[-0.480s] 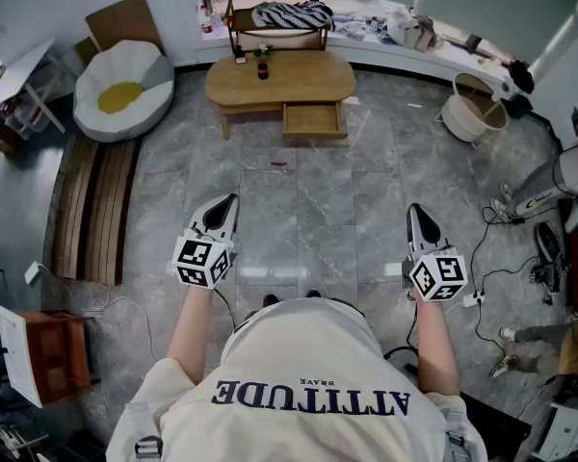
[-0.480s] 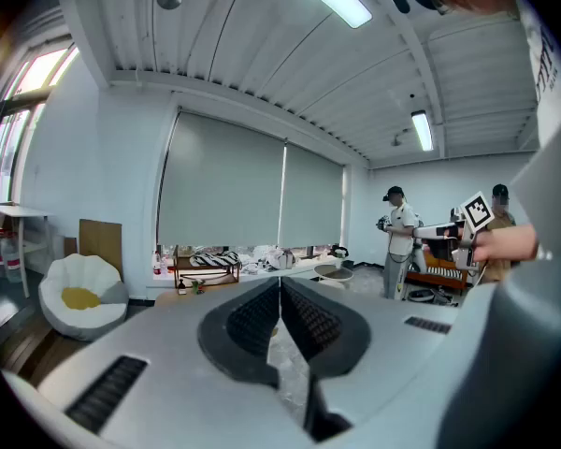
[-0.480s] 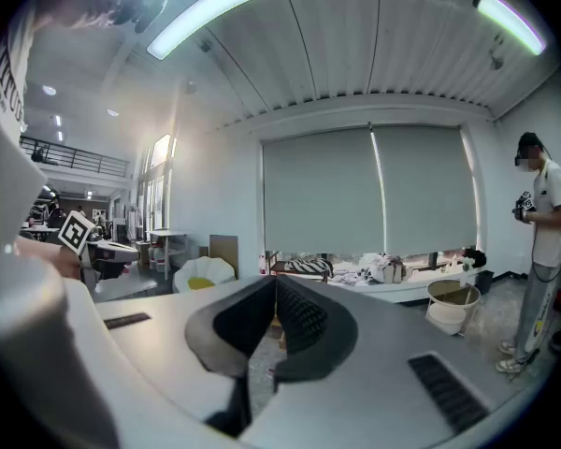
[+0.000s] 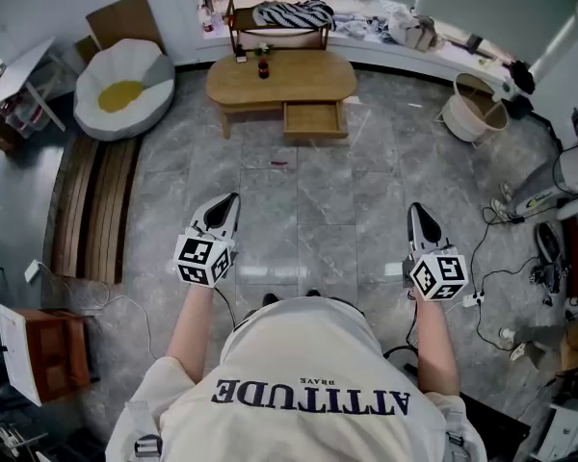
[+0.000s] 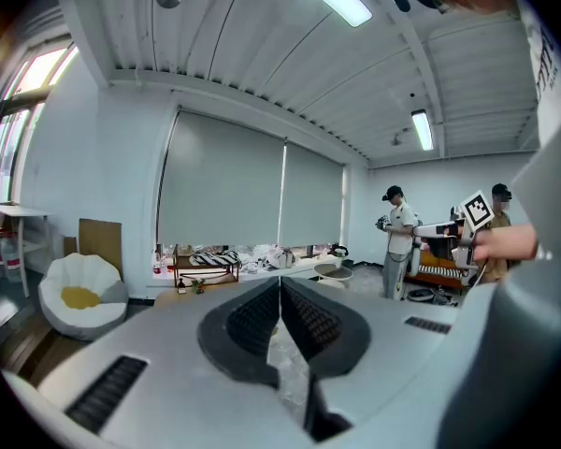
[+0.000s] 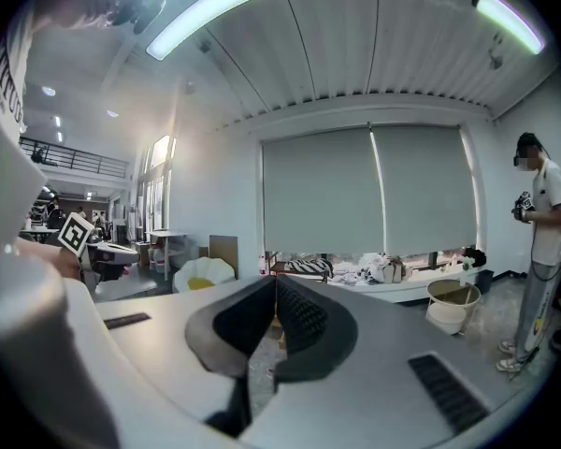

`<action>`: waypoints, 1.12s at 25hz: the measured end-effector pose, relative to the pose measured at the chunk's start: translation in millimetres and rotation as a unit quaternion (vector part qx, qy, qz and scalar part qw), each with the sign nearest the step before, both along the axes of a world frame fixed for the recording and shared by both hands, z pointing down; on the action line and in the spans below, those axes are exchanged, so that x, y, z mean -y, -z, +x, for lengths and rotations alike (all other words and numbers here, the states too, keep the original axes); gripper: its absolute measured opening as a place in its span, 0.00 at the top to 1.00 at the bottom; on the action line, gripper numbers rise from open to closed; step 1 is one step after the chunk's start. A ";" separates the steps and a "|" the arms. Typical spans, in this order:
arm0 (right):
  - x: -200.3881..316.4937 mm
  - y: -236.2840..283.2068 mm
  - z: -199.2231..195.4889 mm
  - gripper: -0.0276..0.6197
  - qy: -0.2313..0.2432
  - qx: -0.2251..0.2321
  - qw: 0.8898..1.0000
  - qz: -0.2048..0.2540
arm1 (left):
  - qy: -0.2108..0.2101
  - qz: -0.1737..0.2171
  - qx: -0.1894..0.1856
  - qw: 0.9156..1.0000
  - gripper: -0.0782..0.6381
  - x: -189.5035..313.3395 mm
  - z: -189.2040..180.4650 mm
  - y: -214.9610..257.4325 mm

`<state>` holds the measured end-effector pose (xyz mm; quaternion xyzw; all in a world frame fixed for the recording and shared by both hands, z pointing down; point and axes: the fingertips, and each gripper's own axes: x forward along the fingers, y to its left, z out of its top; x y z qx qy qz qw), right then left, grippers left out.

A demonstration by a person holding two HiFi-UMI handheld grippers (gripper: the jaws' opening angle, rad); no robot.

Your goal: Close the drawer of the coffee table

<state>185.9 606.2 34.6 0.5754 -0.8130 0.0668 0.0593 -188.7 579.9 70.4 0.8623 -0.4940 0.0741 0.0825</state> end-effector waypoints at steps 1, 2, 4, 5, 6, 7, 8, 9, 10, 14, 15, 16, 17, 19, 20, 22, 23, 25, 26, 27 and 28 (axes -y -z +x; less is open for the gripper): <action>0.0 -0.1 -0.3 0.93 0.000 0.000 1.000 0.000 | 0.000 0.000 0.000 1.000 0.86 -0.2 -0.3 -0.4; 0.0 0.0 -0.7 0.93 0.000 0.001 1.000 0.000 | 0.000 -0.001 0.001 1.000 0.86 -0.3 -0.7 -0.7; 0.6 0.6 -1.3 0.93 0.000 0.002 1.000 0.001 | 0.000 -0.001 0.001 1.000 0.86 -0.1 -0.7 -1.0; 1.0 0.7 -1.0 0.93 0.000 0.001 1.000 0.000 | 0.000 -0.002 0.001 1.000 0.86 0.1 -0.2 -1.1; 1.2 0.4 -0.2 0.93 0.000 0.001 1.000 0.000 | 0.000 -0.002 0.002 1.000 0.86 0.2 0.7 -1.3; 1.3 -0.1 1.0 0.93 0.000 0.001 1.000 -0.001 | 0.000 -0.003 0.002 1.000 0.86 0.1 1.9 -1.8; 1.0 -0.8 2.5 0.93 0.000 0.002 1.000 -0.002 | 0.000 -0.004 0.003 1.000 0.86 -0.3 3.3 -2.4; 0.7 -1.5 4.0 0.93 0.000 0.003 1.000 -0.003 | 0.000 -0.004 0.004 1.000 0.86 -0.8 4.6 -3.0; 0.2 -2.4 5.5 0.93 0.000 0.005 1.000 -0.004 | 0.001 -0.005 0.004 1.000 0.86 -1.4 5.9 -3.6; 0.0 -5.9 12.7 0.93 0.002 0.011 1.000 -0.007 | 0.004 -0.006 0.005 1.000 0.86 -3.1 12.4 -5.8; 0.3 -6.3 15.3 0.93 0.002 0.012 1.000 -0.008 | 0.004 -0.006 0.005 1.000 0.86 -3.8 15.1 -6.4; 0.5 -6.7 17.8 0.93 0.003 0.012 1.000 -0.008 | 0.005 -0.007 0.006 1.000 0.86 -4.6 17.8 -7.0; 0.7 -7.1 20.0 0.93 0.005 0.012 1.000 -0.008 | 0.007 -0.008 0.006 1.000 0.86 -5.6 20.4 -7.6; 0.5 -8.7 24.0 0.93 0.008 0.011 1.000 -0.009 | 0.009 -0.009 0.007 1.000 0.86 -7.9 25.0 -9.2; 0.6 -10.0 26.0 0.93 0.010 0.011 1.000 -0.009 | 0.011 -0.010 0.008 1.000 0.86 -9.0 27.1 -10.3; 1.9 -12.5 30.3 0.93 0.013 0.012 1.000 -0.010 | 0.016 -0.012 0.007 1.000 0.86 -10.2 30.7 -12.5; 3.3 -13.5 32.7 0.93 0.015 0.012 1.000 -0.010 | 0.018 -0.014 0.006 1.000 0.86 -10.3 32.6 -13.4; 6.7 -14.8 38.2 0.93 0.018 0.013 1.000 -0.010 | 0.024 -0.016 0.007 1.000 0.86 -9.9 37.2 -14.6; 8.4 -15.1 41.1 0.93 0.021 0.013 1.000 -0.010 | 0.026 -0.016 0.009 0.999 0.86 -9.6 40.1 -14.8; 10.1 -15.3 44.2 0.93 0.023 0.011 1.000 -0.009 | 0.028 -0.015 0.012 0.999 0.86 -9.2 43.5 -14.9; 11.7 -15.5 47.5 0.93 0.026 0.009 1.000 -0.008 | 0.029 -0.014 0.016 0.999 0.86 -8.8 47.6 -14.9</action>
